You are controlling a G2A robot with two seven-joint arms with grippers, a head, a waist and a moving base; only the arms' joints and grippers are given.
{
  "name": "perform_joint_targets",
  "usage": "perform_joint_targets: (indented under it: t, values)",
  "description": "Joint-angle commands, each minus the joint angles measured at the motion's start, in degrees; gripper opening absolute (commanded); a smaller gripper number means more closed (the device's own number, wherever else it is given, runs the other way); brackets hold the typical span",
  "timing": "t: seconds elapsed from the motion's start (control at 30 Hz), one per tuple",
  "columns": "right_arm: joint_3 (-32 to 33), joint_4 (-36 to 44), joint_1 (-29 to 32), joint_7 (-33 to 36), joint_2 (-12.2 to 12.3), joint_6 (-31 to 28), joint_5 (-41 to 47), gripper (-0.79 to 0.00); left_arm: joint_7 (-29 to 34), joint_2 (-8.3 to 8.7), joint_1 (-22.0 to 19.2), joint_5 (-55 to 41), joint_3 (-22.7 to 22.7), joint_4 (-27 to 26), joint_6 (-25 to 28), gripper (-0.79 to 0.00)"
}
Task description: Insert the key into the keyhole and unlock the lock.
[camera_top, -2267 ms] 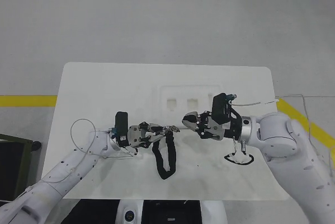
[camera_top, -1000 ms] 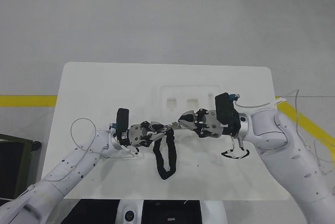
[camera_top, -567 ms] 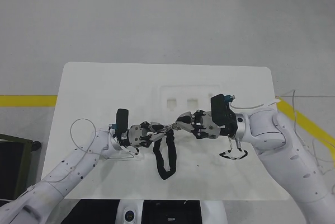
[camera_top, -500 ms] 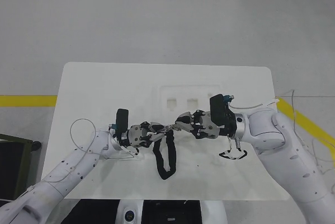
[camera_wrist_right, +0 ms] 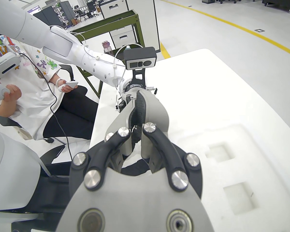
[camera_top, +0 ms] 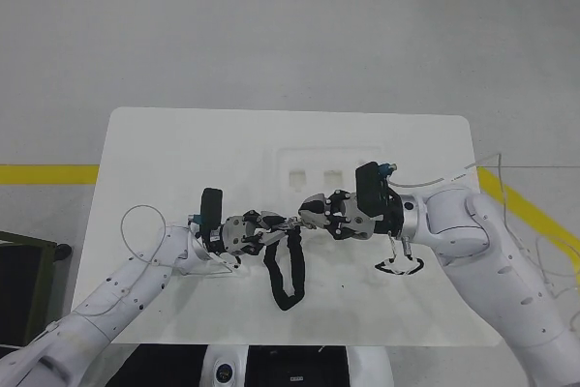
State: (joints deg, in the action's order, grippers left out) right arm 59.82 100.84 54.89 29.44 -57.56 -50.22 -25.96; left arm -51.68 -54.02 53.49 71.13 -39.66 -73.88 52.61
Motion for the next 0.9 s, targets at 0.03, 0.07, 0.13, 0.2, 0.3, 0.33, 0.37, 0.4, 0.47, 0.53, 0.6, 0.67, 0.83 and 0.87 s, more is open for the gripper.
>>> perform_joint_targets:
  t: [0.03, 0.07, 0.13, 0.2, 0.3, 0.33, 0.37, 0.4, 0.47, 0.53, 0.6, 0.67, 0.83, 0.87]
  values:
    - [1.06, 0.07, 0.07, -0.56, 0.14, 0.0, -0.09, -0.785, 0.03, -0.02, 0.04, 0.05, -0.08, 0.11, 0.03, -0.785]
    - [1.49, 0.2, 0.27, -0.7, 0.22, -0.04, -0.22, -0.785, 0.1, -0.03, 0.07, 0.0, -0.08, 0.14, 0.09, -0.785]
    - [2.43, 0.53, 0.8, -1.04, 0.39, -0.12, -0.43, -0.785, 0.15, -0.07, 0.06, -0.03, -0.08, 0.17, 0.14, -0.785]
    - [3.36, 0.73, 1.33, -1.23, 0.58, -0.22, -0.71, -0.785, 0.16, -0.11, 0.05, -0.02, -0.09, 0.2, 0.15, -0.785]
    - [5.3, 0.87, 2.76, -1.36, 1.02, -0.52, -0.97, -0.785, 0.14, -0.16, 0.02, 0.05, -0.14, 0.26, 0.13, -0.785]
    - [6.07, 0.94, 3.46, -1.11, 1.23, -0.69, -0.87, -0.785, 0.05, -0.17, 0.06, 0.07, -0.18, 0.34, 0.05, -0.785]
    - [6.58, 1.02, 3.97, -0.74, 1.39, -0.67, -0.67, -0.785, 0.02, -0.18, 0.08, 0.07, -0.21, 0.36, 0.02, -0.785]
    - [7.06, 1.24, 4.45, -0.36, 1.55, -0.67, -0.35, -0.785, 0.02, -0.19, 0.1, 0.11, -0.24, 0.43, 0.02, -0.785]
    - [7.92, 1.78, 5.4, 0.81, 1.88, -0.36, 0.39, -0.785, -0.04, -0.21, 0.11, 0.15, -0.32, 0.49, -0.05, -0.785]
    - [8.67, 2.8, 6.16, 2.53, 2.22, 0.43, 1.13, -0.785, -0.11, -0.23, 0.13, 0.27, -0.38, 0.5, -0.11, -0.785]
    - [9.31, 3.85, 6.8, 4.17, 2.53, 0.91, 1.77, -0.785, -0.18, -0.24, 0.14, 0.44, -0.44, 0.6, -0.18, -0.785]
    - [9.73, 4.78, 7.17, 5.69, 2.79, 1.11, 2.09, -0.785, -0.2, -0.27, 0.16, 0.47, -0.46, 0.61, -0.21, -0.785]
    - [8.83, 5.52, 6.93, 8.48, 3.04, 0.92, 2.62, -0.785, -0.3, -0.31, 0.25, 0.58, -0.6, 0.59, -0.31, -0.785]
    - [8.55, 5.46, 6.74, 8.8, 3.05, 0.81, 2.8, -0.785, -0.31, -0.31, 0.28, 0.61, -0.63, 0.57, -0.32, -0.785]
